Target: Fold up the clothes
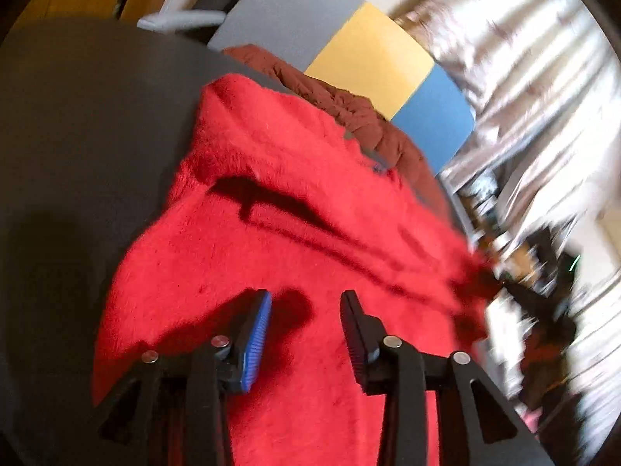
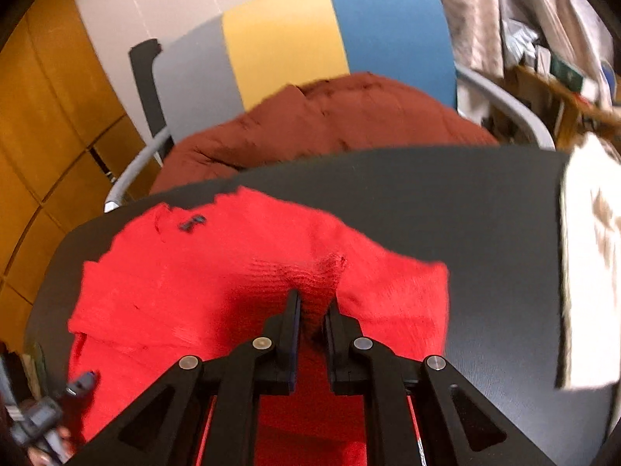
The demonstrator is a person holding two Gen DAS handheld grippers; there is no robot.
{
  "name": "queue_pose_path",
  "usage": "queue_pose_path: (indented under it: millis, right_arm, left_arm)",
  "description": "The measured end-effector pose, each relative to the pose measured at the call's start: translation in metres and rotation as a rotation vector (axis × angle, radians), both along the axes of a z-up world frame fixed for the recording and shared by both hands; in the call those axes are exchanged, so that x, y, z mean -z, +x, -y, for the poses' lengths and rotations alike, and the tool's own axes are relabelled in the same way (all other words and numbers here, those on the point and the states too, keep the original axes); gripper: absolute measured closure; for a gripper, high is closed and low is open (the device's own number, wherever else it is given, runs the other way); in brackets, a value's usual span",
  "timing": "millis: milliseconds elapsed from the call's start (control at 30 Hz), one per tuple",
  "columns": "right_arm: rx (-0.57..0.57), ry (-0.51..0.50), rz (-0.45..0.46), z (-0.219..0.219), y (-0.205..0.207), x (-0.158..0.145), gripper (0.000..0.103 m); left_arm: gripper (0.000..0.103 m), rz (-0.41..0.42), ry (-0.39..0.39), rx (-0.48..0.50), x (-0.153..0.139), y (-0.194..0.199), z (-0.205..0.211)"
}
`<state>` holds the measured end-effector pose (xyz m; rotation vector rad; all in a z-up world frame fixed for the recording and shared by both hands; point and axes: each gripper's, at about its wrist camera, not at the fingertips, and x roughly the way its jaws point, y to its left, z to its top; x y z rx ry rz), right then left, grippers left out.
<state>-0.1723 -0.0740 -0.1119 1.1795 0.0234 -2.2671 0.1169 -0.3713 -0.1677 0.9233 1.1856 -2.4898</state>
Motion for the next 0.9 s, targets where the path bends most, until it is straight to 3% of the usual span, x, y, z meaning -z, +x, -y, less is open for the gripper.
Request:
queue_pose_path:
  millis: [133, 300, 467, 600, 667, 733, 833, 900]
  right_arm:
    - [0.000, -0.034, 0.012, -0.008, -0.003, 0.002, 0.092]
    - [-0.017, -0.104, 0.040, -0.016, 0.000, -0.009, 0.092]
    - [0.010, -0.063, 0.073, -0.017, -0.011, 0.000, 0.092]
    - [-0.010, -0.156, 0.107, -0.026, -0.005, -0.016, 0.092]
    - [-0.019, -0.123, 0.116, -0.025, -0.003, -0.016, 0.092]
    - [0.008, -0.013, 0.114, -0.022, -0.006, -0.004, 0.087]
    - [0.103, 0.156, 0.079, -0.025, -0.013, 0.019, 0.084]
    - [0.131, 0.153, 0.036, -0.032, -0.009, 0.017, 0.084]
  left_arm:
    - [0.064, -0.027, 0.013, -0.078, -0.012, -0.005, 0.022]
    - [0.066, 0.040, -0.145, -0.147, -0.040, -0.005, 0.031]
    - [0.066, 0.066, -0.254, -0.132, -0.058, -0.018, 0.033]
    - [0.066, 0.057, -0.281, -0.104, -0.074, -0.025, 0.038]
    - [0.066, 0.088, -0.305, -0.087, -0.076, -0.033, 0.039]
    - [0.066, 0.141, -0.332, -0.056, -0.069, -0.046, 0.037]
    - [0.067, 0.305, -0.369, -0.003, -0.041, -0.066, 0.033]
    - [0.070, 0.359, -0.410, 0.008, -0.029, -0.067, 0.028]
